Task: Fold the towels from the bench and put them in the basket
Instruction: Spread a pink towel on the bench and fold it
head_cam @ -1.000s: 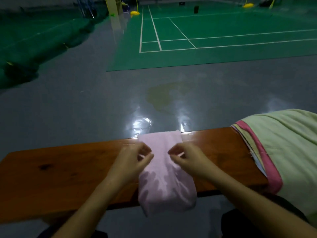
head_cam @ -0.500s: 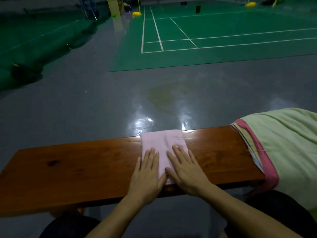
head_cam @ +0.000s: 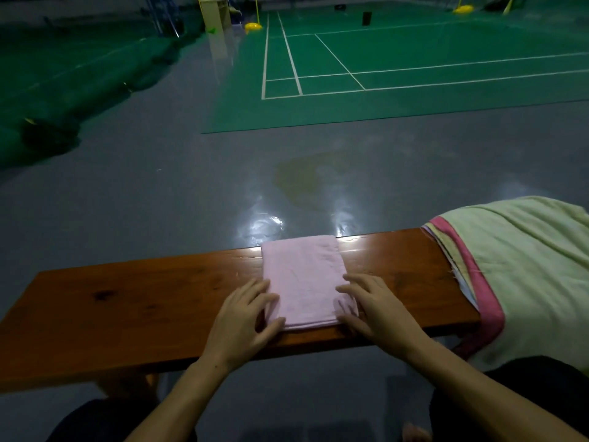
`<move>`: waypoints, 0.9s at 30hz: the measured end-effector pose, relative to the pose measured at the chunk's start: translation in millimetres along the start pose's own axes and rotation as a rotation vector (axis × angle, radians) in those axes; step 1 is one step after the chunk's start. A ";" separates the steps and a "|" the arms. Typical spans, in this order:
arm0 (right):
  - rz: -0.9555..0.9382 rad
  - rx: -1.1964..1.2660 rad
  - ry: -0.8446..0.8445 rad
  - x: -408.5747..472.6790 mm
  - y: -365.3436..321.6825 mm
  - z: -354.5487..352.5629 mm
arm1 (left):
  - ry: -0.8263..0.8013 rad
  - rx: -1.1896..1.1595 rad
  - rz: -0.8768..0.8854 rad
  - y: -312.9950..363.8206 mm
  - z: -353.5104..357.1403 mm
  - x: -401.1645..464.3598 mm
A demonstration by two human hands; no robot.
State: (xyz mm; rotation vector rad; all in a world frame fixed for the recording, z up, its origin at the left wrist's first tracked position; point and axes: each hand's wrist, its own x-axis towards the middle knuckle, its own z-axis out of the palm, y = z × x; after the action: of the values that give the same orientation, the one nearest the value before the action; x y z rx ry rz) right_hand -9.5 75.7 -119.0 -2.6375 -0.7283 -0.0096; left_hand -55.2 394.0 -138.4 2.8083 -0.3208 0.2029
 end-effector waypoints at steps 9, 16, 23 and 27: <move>0.042 -0.020 0.021 5.4 -2.0 1.2 | -0.002 -0.049 0.037 6.5 -13.3 4.7; 0.091 -0.054 0.036 31.3 -1.2 3.9 | 0.014 0.019 0.040 -2.0 -5.9 22.3; 0.024 -0.001 0.027 43.4 -5.2 12.2 | 0.041 -0.122 -0.002 0.6 -12.0 28.2; -0.023 0.264 0.066 35.9 -8.8 -0.8 | 0.058 -0.423 -0.075 8.4 -30.5 22.5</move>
State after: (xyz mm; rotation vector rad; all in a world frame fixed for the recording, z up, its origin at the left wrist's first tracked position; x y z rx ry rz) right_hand 17.2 99.9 -110.9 -2.3669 -0.6872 -0.0066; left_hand -38.7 391.4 -103.3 2.3867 -0.2149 0.1756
